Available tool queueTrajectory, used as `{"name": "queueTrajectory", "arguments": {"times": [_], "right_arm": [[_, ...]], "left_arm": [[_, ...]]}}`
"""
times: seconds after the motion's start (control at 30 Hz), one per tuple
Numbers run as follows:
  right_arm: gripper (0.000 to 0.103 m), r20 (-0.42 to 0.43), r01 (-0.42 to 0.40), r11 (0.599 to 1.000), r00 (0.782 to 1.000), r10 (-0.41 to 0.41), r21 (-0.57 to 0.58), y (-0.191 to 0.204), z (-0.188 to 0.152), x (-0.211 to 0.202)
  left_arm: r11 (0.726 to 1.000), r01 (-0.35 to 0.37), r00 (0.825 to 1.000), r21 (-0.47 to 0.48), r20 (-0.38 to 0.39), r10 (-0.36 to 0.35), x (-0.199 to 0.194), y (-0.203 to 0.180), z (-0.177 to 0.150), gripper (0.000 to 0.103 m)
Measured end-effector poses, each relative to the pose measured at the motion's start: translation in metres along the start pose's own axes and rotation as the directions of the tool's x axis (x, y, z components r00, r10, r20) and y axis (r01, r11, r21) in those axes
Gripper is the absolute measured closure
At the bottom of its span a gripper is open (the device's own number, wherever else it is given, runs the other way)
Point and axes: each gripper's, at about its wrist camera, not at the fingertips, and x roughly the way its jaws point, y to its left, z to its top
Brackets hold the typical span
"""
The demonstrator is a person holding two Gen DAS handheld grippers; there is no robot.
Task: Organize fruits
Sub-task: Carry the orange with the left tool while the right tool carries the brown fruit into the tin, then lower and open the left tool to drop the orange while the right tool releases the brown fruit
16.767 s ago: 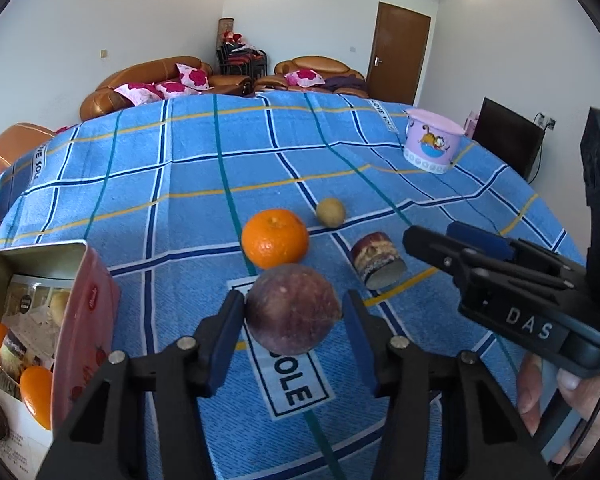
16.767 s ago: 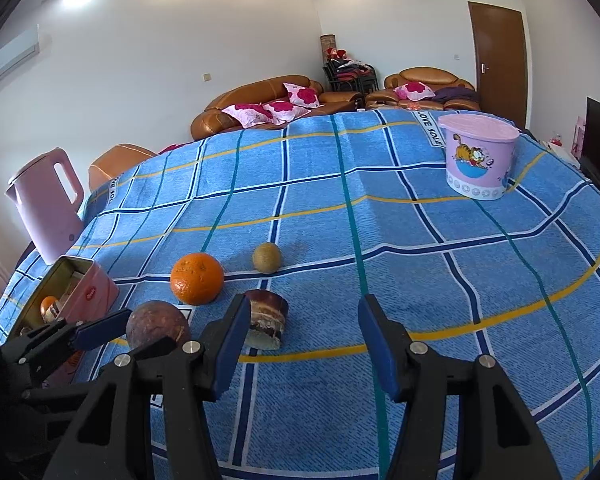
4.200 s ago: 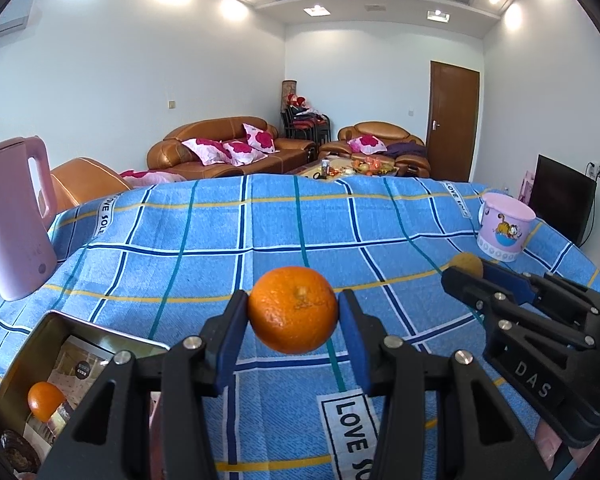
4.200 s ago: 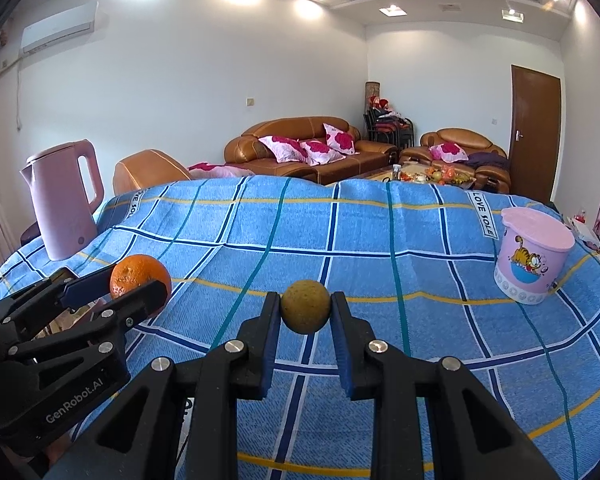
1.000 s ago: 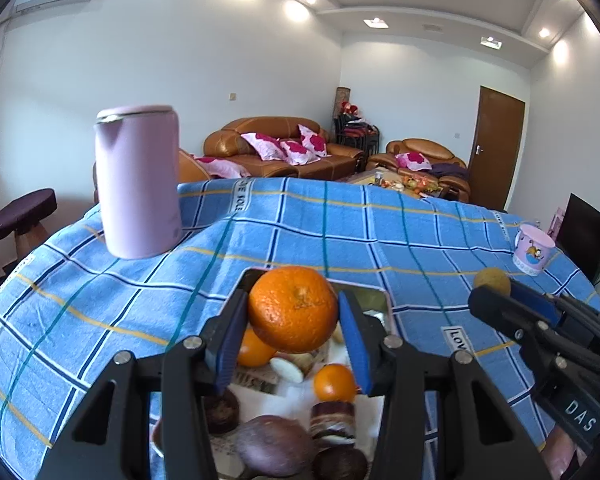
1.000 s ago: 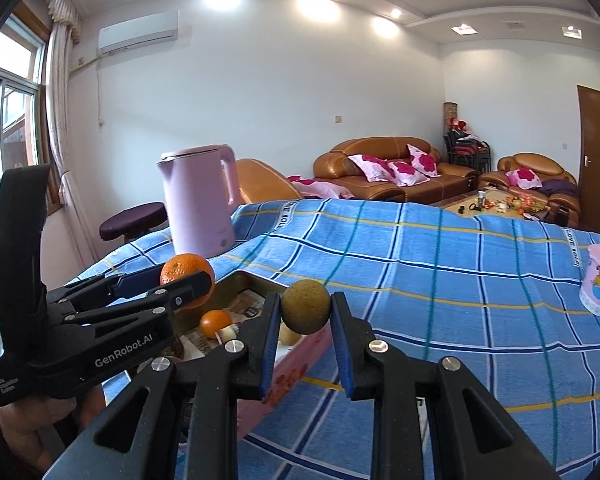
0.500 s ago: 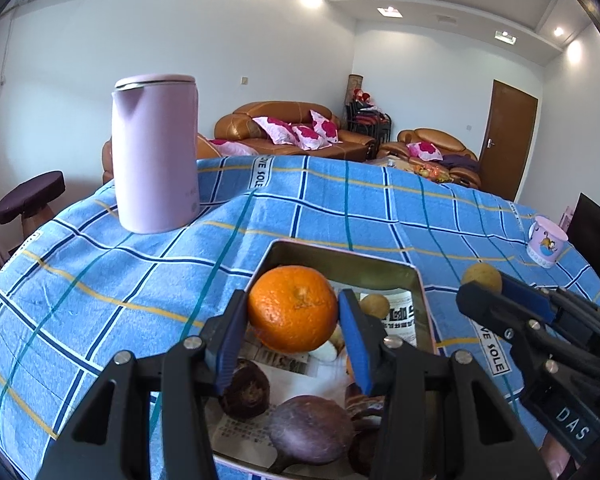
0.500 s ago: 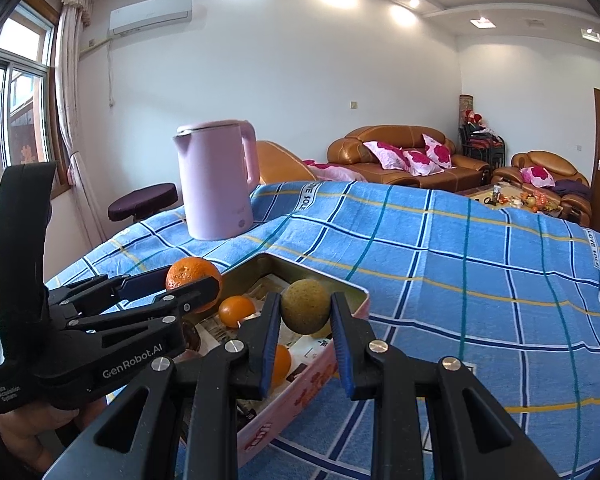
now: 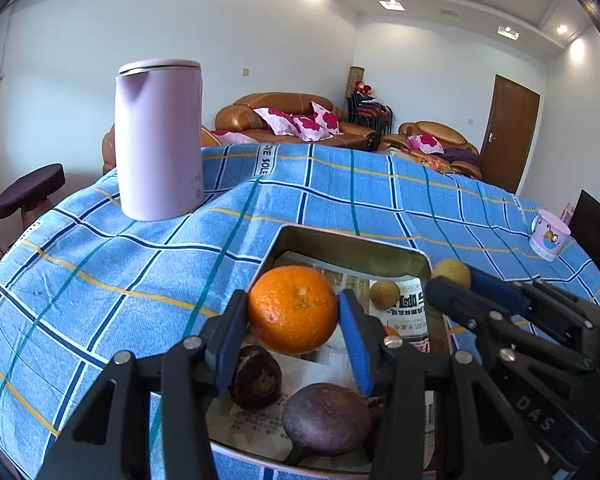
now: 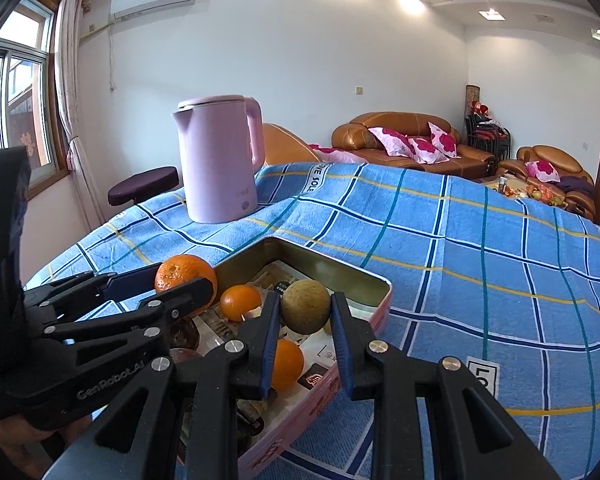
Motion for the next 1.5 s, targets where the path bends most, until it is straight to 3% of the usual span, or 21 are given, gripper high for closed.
{"name": "queueTrajectory", "arguments": {"times": [0.67, 1.07, 1.2, 1.43, 1.5], "right_arm": [[0.076, -0.075, 0.008, 1.0, 0.997, -0.007, 0.014, -0.004, -0.007, 0.029], [0.074, -0.109, 0.001, 1.0, 0.994, 0.0, 0.006, -0.002, -0.008, 0.035], [0.071, -0.102, 0.007, 1.0, 0.995, -0.006, 0.004, -0.002, -0.009, 0.032], [0.067, -0.084, 0.028, 1.0, 0.996, -0.028, 0.009, -0.003, -0.009, 0.022], [0.054, -0.084, 0.044, 0.999, 0.996, -0.042, 0.026, -0.007, -0.009, 0.019]], "left_arm": [[1.0, 0.02, 0.997, 0.003, -0.077, -0.019, 0.016, -0.004, -0.01, 0.054], [1.0, 0.011, 0.998, 0.001, -0.064, -0.011, 0.014, -0.001, -0.012, 0.052], [1.0, 0.003, 0.999, -0.009, -0.046, -0.004, 0.009, 0.003, -0.01, 0.039], [1.0, 0.01, 1.0, -0.025, -0.022, -0.011, 0.001, 0.006, -0.009, 0.03], [1.0, 0.014, 1.0, -0.027, -0.013, -0.014, -0.003, 0.006, -0.008, 0.026]]}}
